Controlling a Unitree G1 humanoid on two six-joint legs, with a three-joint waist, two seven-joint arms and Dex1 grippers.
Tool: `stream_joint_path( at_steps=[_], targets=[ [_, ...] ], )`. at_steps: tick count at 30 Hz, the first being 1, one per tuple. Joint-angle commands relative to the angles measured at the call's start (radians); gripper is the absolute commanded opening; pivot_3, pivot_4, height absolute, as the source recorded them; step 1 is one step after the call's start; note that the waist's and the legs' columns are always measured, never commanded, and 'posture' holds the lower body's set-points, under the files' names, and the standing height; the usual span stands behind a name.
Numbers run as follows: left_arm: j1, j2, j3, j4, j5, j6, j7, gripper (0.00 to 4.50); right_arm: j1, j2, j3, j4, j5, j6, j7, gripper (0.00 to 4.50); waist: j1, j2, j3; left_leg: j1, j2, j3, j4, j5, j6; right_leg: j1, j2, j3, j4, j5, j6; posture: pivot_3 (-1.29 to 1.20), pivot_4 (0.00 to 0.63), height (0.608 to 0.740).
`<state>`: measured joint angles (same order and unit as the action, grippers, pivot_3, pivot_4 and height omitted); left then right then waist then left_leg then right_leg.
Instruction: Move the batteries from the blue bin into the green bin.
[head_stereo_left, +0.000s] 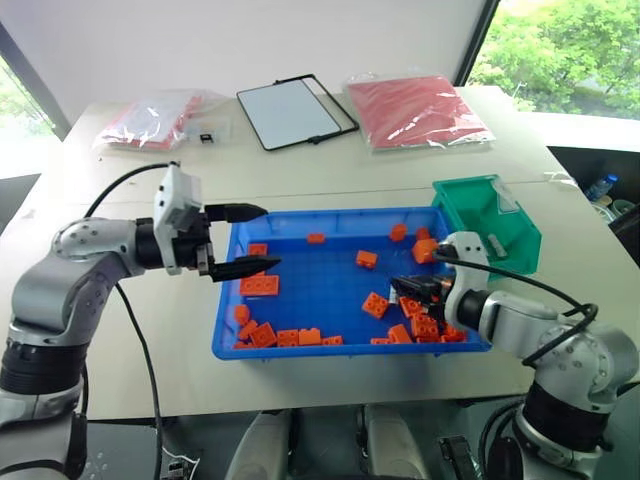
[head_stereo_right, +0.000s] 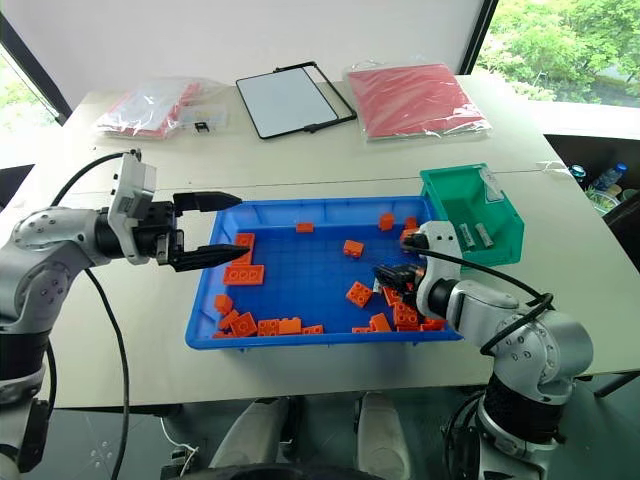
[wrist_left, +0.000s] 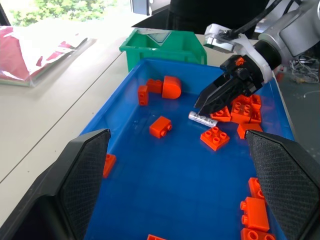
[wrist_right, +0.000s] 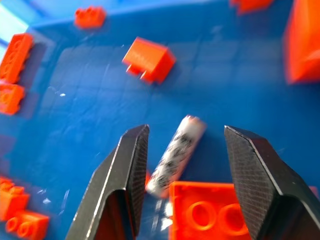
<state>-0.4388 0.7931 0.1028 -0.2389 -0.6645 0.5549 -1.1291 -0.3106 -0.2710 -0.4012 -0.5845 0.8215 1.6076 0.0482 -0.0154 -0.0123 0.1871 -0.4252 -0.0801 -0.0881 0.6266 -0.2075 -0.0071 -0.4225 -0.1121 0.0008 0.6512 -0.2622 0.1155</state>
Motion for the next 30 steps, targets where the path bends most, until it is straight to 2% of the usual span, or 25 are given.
stream_joint_path(
  at_steps=[1,6,9,12,20,24,30],
  targets=[
    [0.001,0.016,0.038,-0.032,-0.011,-0.009,0.004,4.5,0.007,-0.026,0.021,0.014,0.108,0.007,-0.076,2.41,0.0,0.0,0.0,0.0,0.0,0.0,0.0,0.0,0.0,0.0,0.0,0.0,0.0,0.0,0.0,0.0,0.15,0.735],
    [0.001,0.012,0.038,-0.04,-0.014,-0.004,0.015,4.5,-0.011,-0.063,0.091,0.063,0.17,0.007,-0.145,2.41,-0.001,0.0,0.0,0.0,0.0,0.0,0.0,0.0,0.0,0.0,0.0,0.0,0.0,0.0,0.0,0.0,0.15,0.735],
    [-0.002,0.009,0.041,-0.043,-0.017,-0.003,0.023,4.5,-0.045,-0.091,0.149,0.085,0.155,0.007,-0.149,1.6,-0.002,0.0,0.0,0.0,0.001,0.0,0.0,0.0,0.0,0.001,0.001,0.0,0.0,0.0,0.0,0.0,0.15,0.735],
    [-0.003,0.012,0.044,-0.04,-0.02,-0.003,0.025,4.5,-0.094,-0.125,0.13,0.103,0.181,0.007,-0.139,0.11,-0.001,0.0,0.0,0.0,0.001,0.0,0.0,0.0,0.0,0.001,0.001,0.0,0.0,0.0,0.0,0.0,0.15,0.735],
    [-0.014,-0.011,0.024,-0.035,-0.015,-0.008,0.034,4.5,-0.295,-0.262,-0.051,0.211,0.195,0.007,-0.127,0.1,0.004,0.0,0.0,0.0,0.001,0.001,0.001,0.0,0.001,0.001,0.001,0.0,0.0,0.0,0.0,0.0,0.15,0.735],
    [-0.033,-0.027,0.007,-0.014,-0.005,-0.015,0.025,4.5,-0.383,-0.388,-0.13,0.288,0.122,0.005,-0.102,0.1,0.004,0.0,0.0,0.0,0.001,0.001,0.001,-0.001,0.002,0.001,0.001,0.0,-0.001,0.0,0.0,0.0,0.15,0.735],
    [-0.074,-0.056,-0.025,0.032,0.019,-0.039,0.004,4.5,-0.323,-0.509,-0.085,0.333,0.015,-0.086,-0.014,0.1,0.0,0.0,0.0,0.0,0.001,0.002,0.001,-0.001,0.002,0.002,0.001,-0.001,-0.001,0.0,0.0,0.0,0.15,0.735]
  ],
)
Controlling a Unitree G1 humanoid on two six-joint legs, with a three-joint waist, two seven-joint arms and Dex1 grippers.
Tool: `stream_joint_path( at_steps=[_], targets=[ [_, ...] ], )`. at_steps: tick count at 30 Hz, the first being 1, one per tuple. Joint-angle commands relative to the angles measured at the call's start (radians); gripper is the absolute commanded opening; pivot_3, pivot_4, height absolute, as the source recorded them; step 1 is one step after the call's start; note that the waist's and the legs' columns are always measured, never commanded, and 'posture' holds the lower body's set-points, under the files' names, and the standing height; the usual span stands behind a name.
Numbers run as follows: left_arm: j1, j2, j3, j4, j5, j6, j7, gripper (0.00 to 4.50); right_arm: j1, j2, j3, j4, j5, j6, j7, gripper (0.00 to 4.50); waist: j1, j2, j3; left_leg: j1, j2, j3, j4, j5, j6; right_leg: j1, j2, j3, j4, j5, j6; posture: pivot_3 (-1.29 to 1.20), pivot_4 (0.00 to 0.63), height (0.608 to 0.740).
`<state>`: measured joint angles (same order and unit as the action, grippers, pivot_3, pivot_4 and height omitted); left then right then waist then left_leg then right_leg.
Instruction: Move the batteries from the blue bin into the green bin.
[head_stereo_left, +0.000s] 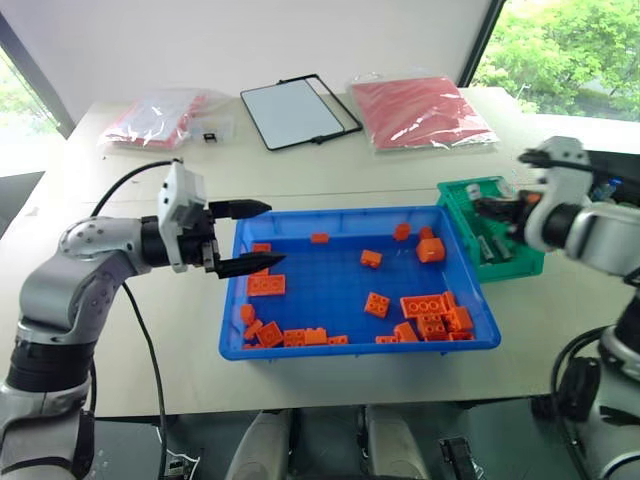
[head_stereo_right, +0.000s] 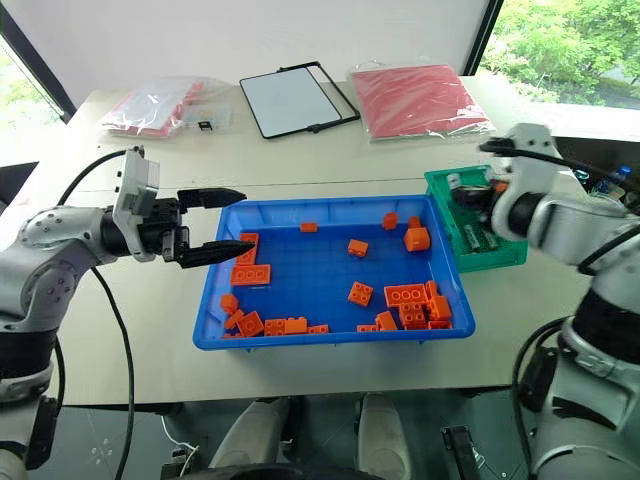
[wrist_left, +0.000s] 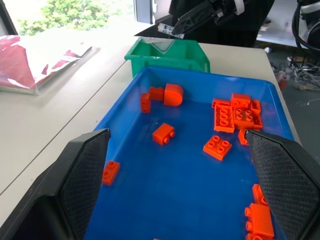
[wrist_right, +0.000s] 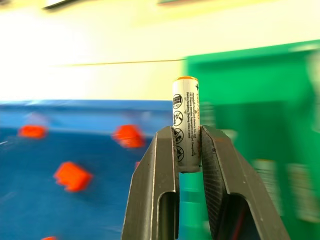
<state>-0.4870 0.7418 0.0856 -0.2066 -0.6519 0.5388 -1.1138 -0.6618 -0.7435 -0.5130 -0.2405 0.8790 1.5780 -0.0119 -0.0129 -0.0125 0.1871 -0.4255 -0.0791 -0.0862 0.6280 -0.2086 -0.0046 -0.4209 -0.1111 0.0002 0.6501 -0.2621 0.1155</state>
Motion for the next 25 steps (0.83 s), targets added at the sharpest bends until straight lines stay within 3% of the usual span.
stream_joint_path(
  at_steps=[1,5,9,13,16,25],
  targets=[
    [-0.031,-0.008,-0.01,0.006,0.008,-0.026,-0.016,4.5,0.048,-0.047,0.048,-0.015,-0.063,-0.083,0.061,0.6,-0.003,0.0,0.0,0.0,0.0,0.0,0.0,0.0,0.0,0.0,0.0,0.0,0.0,0.0,0.0,0.0,0.15,0.735],
    [-0.046,-0.015,-0.022,0.024,0.022,-0.038,-0.028,4.5,0.13,-0.076,0.09,-0.035,-0.129,-0.274,0.182,2.44,-0.005,0.0,0.0,0.0,0.001,0.001,0.0,0.0,0.0,0.0,0.001,0.0,0.0,0.0,0.0,0.0,0.15,0.735],
    [-0.045,-0.007,-0.017,0.04,0.029,-0.048,-0.04,4.5,0.24,-0.146,0.103,-0.083,-0.197,-0.479,0.342,2.44,-0.001,0.0,0.0,0.0,0.001,0.001,0.001,0.0,0.001,0.0,0.001,0.0,0.0,0.0,0.0,0.0,0.15,0.735],
    [-0.009,0.037,0.037,0.046,0.023,-0.037,-0.045,4.5,0.533,-0.271,-0.001,-0.174,-0.268,-0.768,0.694,2.44,0.005,0.0,0.0,0.0,0.001,0.0,0.001,-0.001,0.002,0.002,0.001,-0.001,-0.001,0.0,0.001,0.0,0.15,0.735],
    [0.004,0.072,0.081,0.058,-0.002,-0.016,-0.053,4.5,0.645,-0.291,-0.11,-0.15,-0.275,-0.88,0.845,2.44,0.0,0.0,0.0,0.001,0.001,0.001,0.002,-0.002,0.002,0.003,0.001,-0.001,-0.001,0.0,0.002,0.0,0.15,0.735],
    [0.057,0.2,0.157,0.1,-0.029,0.013,-0.16,4.5,0.766,-0.342,-0.29,-0.092,-0.2,-0.911,1.149,2.44,0.001,0.0,0.001,0.011,0.003,0.001,0.0,-0.002,0.003,0.013,0.0,0.0,-0.006,-0.002,-0.002,0.0,0.15,0.735]
  ],
)
